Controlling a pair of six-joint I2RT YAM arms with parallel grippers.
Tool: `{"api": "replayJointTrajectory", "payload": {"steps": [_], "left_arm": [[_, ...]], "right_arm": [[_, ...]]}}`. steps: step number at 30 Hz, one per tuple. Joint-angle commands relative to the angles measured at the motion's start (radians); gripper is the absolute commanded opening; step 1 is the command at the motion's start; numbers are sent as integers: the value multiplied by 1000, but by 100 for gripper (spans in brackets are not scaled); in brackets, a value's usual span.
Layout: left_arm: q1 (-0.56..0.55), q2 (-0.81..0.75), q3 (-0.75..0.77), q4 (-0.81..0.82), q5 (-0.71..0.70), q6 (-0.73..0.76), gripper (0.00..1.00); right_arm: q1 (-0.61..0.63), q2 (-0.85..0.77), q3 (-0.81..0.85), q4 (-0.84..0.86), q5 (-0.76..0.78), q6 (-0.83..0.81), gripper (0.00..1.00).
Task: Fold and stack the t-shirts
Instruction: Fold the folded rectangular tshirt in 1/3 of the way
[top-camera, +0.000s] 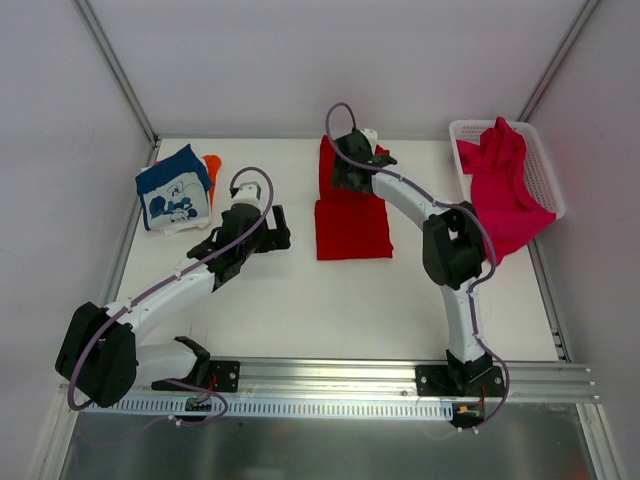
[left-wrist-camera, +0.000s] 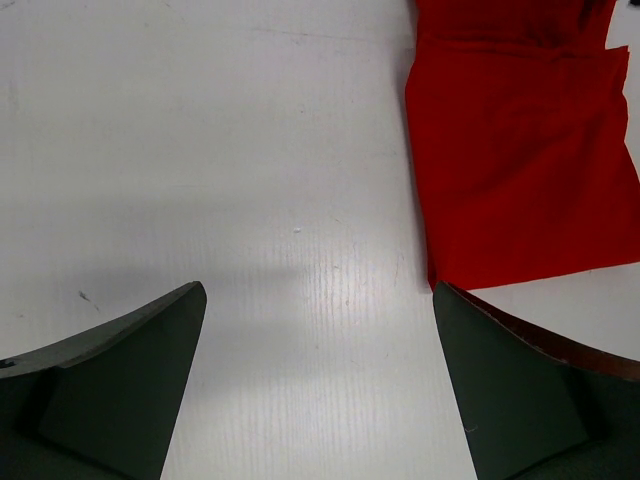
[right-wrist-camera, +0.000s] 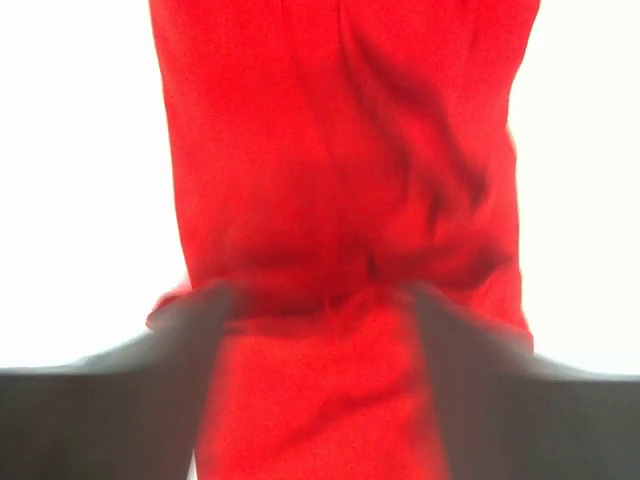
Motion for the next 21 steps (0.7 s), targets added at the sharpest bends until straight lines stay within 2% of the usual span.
{"api": "replayJointTrajectory", "payload": {"steps": [1, 2, 4, 6, 8, 9, 10, 11, 12, 13, 15, 17, 21], "left_arm": [[7, -2, 22, 24, -3, 25, 99], [7, -2, 22, 22, 7, 25, 99], [7, -6, 23, 22, 23, 15, 99], [7, -18, 16, 24, 58, -9, 99], [7, -17, -3, 39, 82, -27, 99], [7, -8, -11, 51, 110, -47, 99], [5, 1, -18, 63, 124, -60, 99], [7, 12, -35, 94, 145, -82, 99], [5, 31, -49, 125, 212, -92, 99], [7, 41, -66, 172, 254, -103, 99], [7, 75, -144, 357, 389, -161, 99], [5, 128, -208, 521, 449, -236, 99], [2, 235, -259, 689, 536, -328, 99]], "right_arm": [[-18, 57, 152, 41, 109, -69, 90], [-24, 79, 181, 54, 134, -82, 98], [-55, 131, 284, 35, 131, -119, 99], [-84, 114, 284, -51, 90, -84, 100], [-92, -22, 144, -9, 71, -54, 99], [-93, -85, -56, 31, 63, -28, 100], [-96, -214, -161, 74, 59, -18, 99], [-95, -277, -263, 160, 53, -9, 100], [-98, -335, -437, 194, 34, 11, 100], [-96, -430, -508, 215, 13, 20, 99], [-96, -510, -625, 252, -53, 43, 100], [-98, -609, -759, 257, -96, 62, 100], [-96, -771, -961, 291, -102, 114, 99]]}}
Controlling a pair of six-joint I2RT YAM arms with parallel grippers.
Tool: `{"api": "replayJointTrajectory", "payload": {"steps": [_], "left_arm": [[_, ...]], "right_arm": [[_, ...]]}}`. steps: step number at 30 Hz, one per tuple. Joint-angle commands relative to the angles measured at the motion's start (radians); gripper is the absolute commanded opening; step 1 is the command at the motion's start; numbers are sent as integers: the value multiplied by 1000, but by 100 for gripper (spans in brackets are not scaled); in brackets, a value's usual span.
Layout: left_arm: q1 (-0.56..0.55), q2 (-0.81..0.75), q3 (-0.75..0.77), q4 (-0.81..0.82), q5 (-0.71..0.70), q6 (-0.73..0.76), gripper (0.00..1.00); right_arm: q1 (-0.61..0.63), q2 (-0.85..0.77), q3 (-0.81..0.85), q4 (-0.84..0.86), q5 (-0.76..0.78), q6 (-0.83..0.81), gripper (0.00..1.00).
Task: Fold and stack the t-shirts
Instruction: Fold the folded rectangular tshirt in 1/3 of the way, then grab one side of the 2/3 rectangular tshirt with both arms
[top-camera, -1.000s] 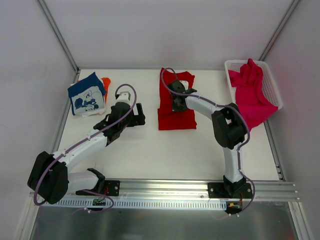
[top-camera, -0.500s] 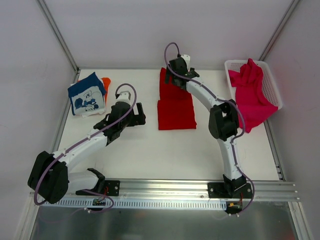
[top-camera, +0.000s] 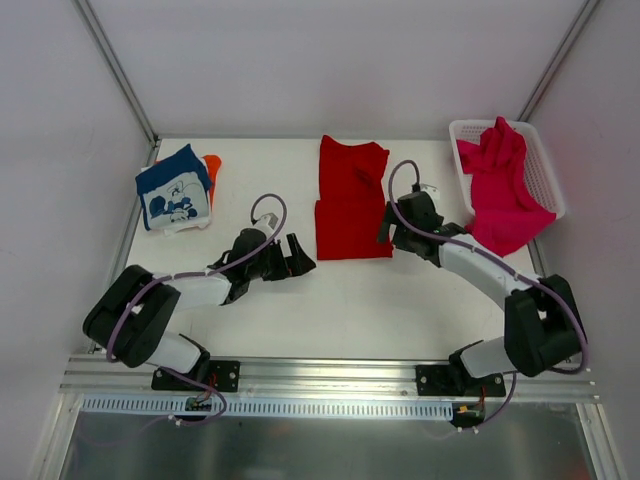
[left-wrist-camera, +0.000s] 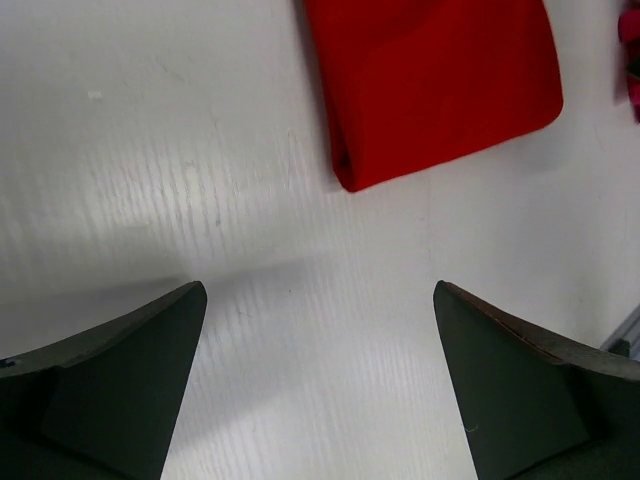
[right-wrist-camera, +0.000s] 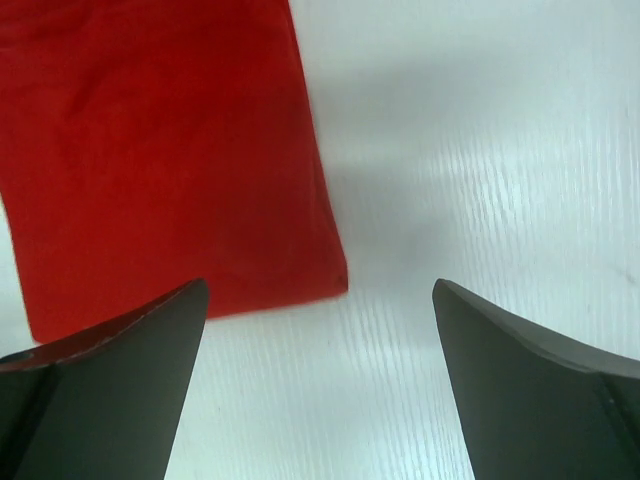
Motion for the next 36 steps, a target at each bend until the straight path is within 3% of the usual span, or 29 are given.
{"api": "replayJointTrajectory", "payload": {"steps": [1, 6, 11, 21, 24, 31, 36], "left_arm": [[1, 65, -42, 288, 148, -129, 99], [-14, 157, -59, 412, 153, -180, 99], [-22, 238, -53, 472, 139, -226, 99], [-25, 301, 16, 386, 105, -203, 99], [-25, 312, 31, 367, 99, -189, 99], [-25, 341, 66, 339, 96, -177, 99], [-27, 395, 91, 373, 116, -205, 99]], "right_arm": [[1, -134, -154, 91, -42, 72, 100], [1, -248, -269, 107, -31, 106, 99], [-3, -251, -373, 213, -104, 155, 100], [-106, 35, -450, 659, -442, 248, 96], [-143, 95, -444, 725, -476, 274, 94], [-183, 122, -459, 755, -502, 282, 92], [-197, 106, -486, 753, -499, 284, 79]]}}
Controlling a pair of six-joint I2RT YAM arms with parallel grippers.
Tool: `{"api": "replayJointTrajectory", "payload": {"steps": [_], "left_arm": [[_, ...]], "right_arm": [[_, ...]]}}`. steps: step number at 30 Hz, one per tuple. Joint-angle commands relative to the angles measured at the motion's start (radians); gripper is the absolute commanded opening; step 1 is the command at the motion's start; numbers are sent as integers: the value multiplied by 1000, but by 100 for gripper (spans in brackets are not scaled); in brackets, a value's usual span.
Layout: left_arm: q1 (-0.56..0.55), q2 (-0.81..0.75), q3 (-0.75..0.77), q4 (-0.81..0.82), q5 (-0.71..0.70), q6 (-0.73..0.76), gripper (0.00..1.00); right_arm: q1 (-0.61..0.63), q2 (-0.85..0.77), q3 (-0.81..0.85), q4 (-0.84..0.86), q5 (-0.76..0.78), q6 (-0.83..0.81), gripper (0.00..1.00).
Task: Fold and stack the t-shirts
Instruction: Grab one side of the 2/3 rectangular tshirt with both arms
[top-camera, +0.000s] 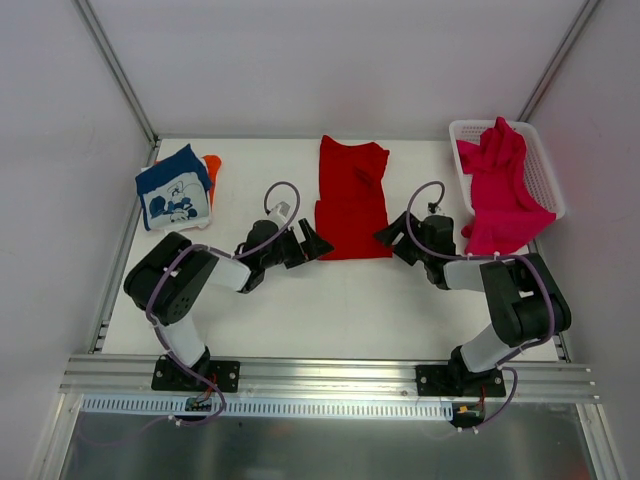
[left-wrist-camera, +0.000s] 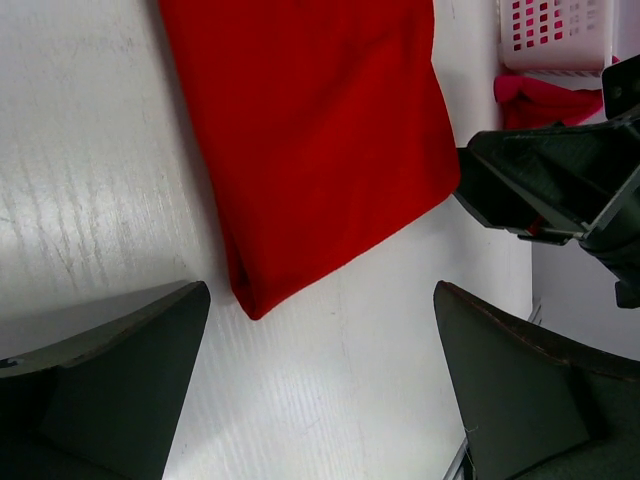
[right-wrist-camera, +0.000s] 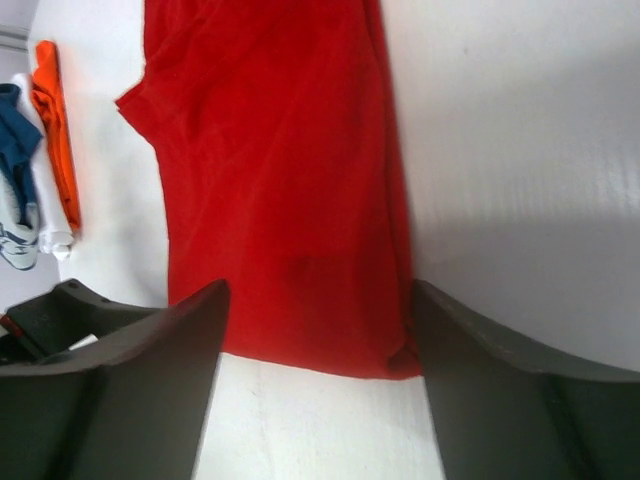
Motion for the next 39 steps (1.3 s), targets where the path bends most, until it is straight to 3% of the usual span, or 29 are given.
{"api": "replayJointTrajectory", "payload": {"steps": [1, 17, 23, 26, 27, 29, 30, 32, 33, 39], "left_arm": [[-9, 56, 15, -29, 0, 4, 99], [-29, 117, 61, 2, 14, -36, 99], [-33, 127, 69, 2, 15, -37, 94], [-33, 130, 72, 2, 19, -37, 89], [-33, 133, 72, 10, 22, -37, 81], [-33, 140, 74, 19, 32, -40, 63], [-33, 144, 77, 20, 34, -40, 35], [-33, 151, 83, 8, 32, -53, 5], [-33, 153, 86, -5, 26, -59, 0], [-35, 153, 91, -36, 23, -60, 0]], "right_arm": [[-9, 20, -56, -102, -7, 2, 73], [-9, 46, -79, -58, -19, 18, 55], [-10, 52, -81, -50, -19, 19, 48], [-10, 56, -81, -45, -22, 21, 28], [-10, 60, -79, -45, -24, 21, 13], [-9, 69, -75, -44, -28, 22, 1], [-9, 72, -75, -42, -30, 24, 1], [-10, 78, -76, -33, -33, 30, 0], [-10, 83, -78, -30, -33, 32, 1], [-9, 80, -88, -16, -40, 42, 1]]}}
